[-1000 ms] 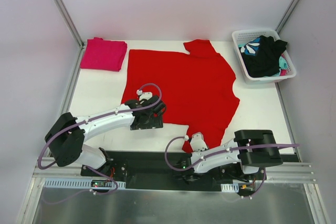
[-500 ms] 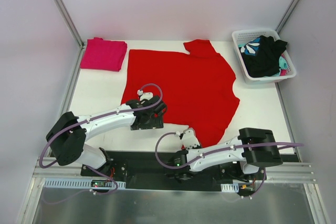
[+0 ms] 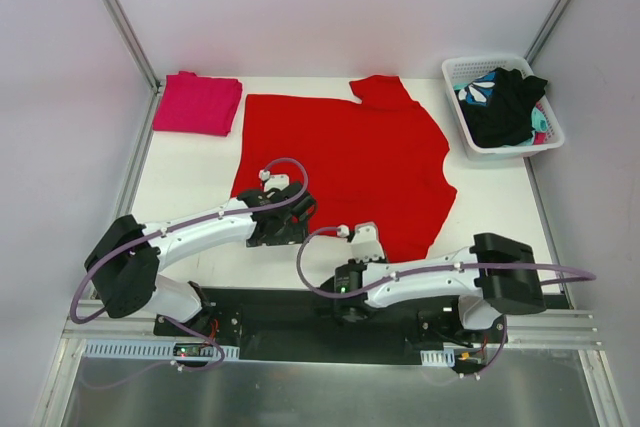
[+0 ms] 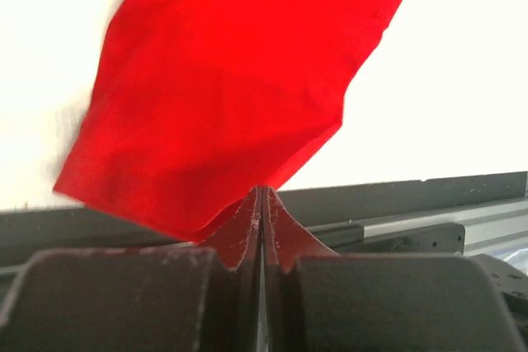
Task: Fold and stack the t-shirts
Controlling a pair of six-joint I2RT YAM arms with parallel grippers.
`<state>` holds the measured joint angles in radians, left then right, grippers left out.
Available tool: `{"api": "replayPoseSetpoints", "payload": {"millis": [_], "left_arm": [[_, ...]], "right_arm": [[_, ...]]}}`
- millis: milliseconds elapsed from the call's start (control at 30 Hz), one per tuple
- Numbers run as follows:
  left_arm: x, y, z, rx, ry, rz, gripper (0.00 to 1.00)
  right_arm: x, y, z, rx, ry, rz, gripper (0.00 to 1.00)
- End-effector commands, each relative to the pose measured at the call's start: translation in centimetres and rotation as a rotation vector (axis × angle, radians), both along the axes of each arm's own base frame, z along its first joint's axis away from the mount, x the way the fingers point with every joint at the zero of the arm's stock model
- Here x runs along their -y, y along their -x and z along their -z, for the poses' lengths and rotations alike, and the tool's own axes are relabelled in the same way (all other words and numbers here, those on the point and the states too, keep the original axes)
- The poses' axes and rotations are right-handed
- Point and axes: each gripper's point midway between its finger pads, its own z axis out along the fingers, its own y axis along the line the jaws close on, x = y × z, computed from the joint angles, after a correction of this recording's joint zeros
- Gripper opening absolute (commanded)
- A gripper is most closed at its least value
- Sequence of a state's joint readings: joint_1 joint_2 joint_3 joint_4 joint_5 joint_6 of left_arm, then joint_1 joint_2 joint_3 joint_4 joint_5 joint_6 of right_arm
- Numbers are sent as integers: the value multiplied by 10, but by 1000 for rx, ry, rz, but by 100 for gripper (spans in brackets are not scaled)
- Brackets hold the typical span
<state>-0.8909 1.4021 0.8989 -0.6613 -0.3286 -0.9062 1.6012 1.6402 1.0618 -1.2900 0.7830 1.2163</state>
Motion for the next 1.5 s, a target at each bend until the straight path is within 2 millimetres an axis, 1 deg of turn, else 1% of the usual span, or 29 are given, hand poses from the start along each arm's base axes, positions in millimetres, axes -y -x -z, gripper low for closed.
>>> {"api": "replayPoseSetpoints", "payload": {"millis": [0, 67, 167, 267, 433, 467, 533, 567, 633, 667, 700, 733, 767, 800, 867, 900, 933, 967, 1000, 1033, 1067, 1100, 1133, 1167, 1233, 1267, 1400, 1433, 1467], "left_arm": [[-1, -6, -19, 53, 3, -20, 99], [-3, -7, -20, 59, -1, -23, 99], [-8, -8, -27, 76, -1, -38, 99], [-14, -10, -35, 95, 4, -59, 99], [-24, -14, -51, 129, 19, -79, 99], [-24, -16, -53, 134, 22, -85, 99], [-28, -15, -55, 133, 12, -86, 99], [-29, -15, -57, 136, 16, -89, 99], [-32, -15, -57, 133, 9, -93, 99], [-32, -15, -58, 135, 11, -93, 99], [-33, -14, -58, 132, 11, -98, 99], [-33, -14, -58, 131, 9, -98, 99], [-33, -14, -58, 133, 12, -100, 99], [-34, -14, -58, 132, 10, -100, 99], [-34, -14, -58, 130, 9, -98, 99], [-33, -15, -59, 130, 9, -95, 99], [-33, -15, -59, 129, 7, -94, 99], [-32, -16, -59, 127, 6, -90, 99], [-32, -17, -59, 128, 6, -91, 99], [-31, -17, -59, 127, 4, -89, 99], [-30, -17, -60, 126, 5, -89, 99], [-30, -18, -60, 124, 6, -88, 99], [-29, -18, -60, 123, 7, -89, 99], [-28, -19, -61, 122, 8, -89, 99], [-27, -19, -60, 118, 8, -85, 99], [-26, -20, -60, 116, 7, -84, 99], [-24, -20, -60, 112, 8, -82, 99], [-24, -20, -60, 109, 10, -82, 99], [-23, -21, -61, 111, 14, -82, 99]], "right_arm": [[38, -36, -49, 106, 144, 14, 1], [35, -46, -53, 115, 129, 24, 1], [34, -68, -50, 101, 112, 49, 1], [20, -86, -39, 79, 65, 53, 1], [5, -111, -27, 40, 76, 33, 1], [-1, -120, -24, 38, 43, 44, 1], [-7, -129, -20, 18, 46, 25, 1], [-13, -138, -16, 15, 19, 37, 1], [-16, -147, -14, -4, 20, 28, 1], [-21, -155, -14, -2, -9, 37, 1], [-24, -159, -14, -9, -24, 32, 4], [-26, -162, -14, -13, -43, 29, 16], [-26, -168, -16, -13, -54, 28, 21], [-28, -172, -23, -3, -75, 30, 32], [-25, -180, -30, -1, -96, 36, 36], [-24, -183, -38, 10, -128, 38, 41], [-21, -185, -41, 7, -147, 39, 45], [-17, -191, -43, -4, -188, 49, 46], [-16, -193, -51, 0, -232, 45, 47], [-9, -191, -44, -27, -254, 46, 48], [-14, -199, -39, -72, -378, 49, 48], [-14, -201, -36, -98, -421, 31, 48], [-10, -198, -30, -121, -459, 26, 48], [-8, -204, -30, -134, -507, 27, 48], [-6, -203, -29, -159, -516, -7, 47], [-3, -202, -26, -184, -534, -1, 47], [-8, -193, -18, -274, -654, -40, 45], [-7, -194, -17, -280, -683, -36, 44], [-14, -183, -13, -338, -733, -74, 44]]}}
